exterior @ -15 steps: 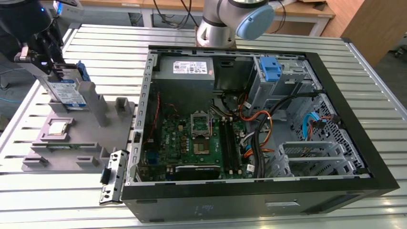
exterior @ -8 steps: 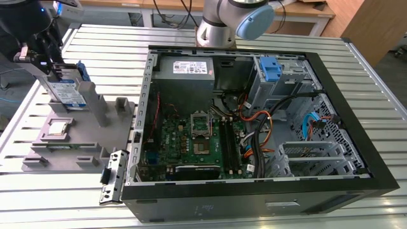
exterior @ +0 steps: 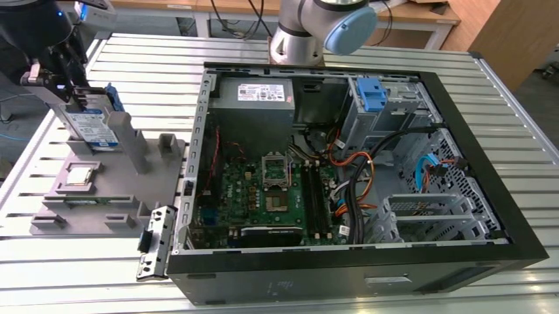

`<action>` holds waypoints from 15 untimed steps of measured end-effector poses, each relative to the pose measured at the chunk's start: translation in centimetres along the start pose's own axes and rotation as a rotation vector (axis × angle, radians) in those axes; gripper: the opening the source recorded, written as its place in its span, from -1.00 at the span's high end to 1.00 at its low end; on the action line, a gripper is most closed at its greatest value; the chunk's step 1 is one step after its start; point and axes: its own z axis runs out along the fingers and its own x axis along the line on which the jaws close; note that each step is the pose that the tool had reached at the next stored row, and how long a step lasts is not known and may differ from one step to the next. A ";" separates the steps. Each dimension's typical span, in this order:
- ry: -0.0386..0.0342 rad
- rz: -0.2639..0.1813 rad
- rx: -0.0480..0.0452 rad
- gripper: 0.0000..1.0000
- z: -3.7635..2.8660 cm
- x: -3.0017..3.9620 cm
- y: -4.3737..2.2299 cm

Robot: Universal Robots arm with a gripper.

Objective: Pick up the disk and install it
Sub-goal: 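Pick up the disk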

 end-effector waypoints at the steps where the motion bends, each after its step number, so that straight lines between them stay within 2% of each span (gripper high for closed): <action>1: 0.0000 0.000 0.0000 -0.01 -0.01 0.00 0.00; 5: 0.0001 0.000 -0.0001 -0.01 -0.31 -0.01 0.00; 15: 0.0000 0.000 0.0001 -0.01 -0.30 0.00 -0.28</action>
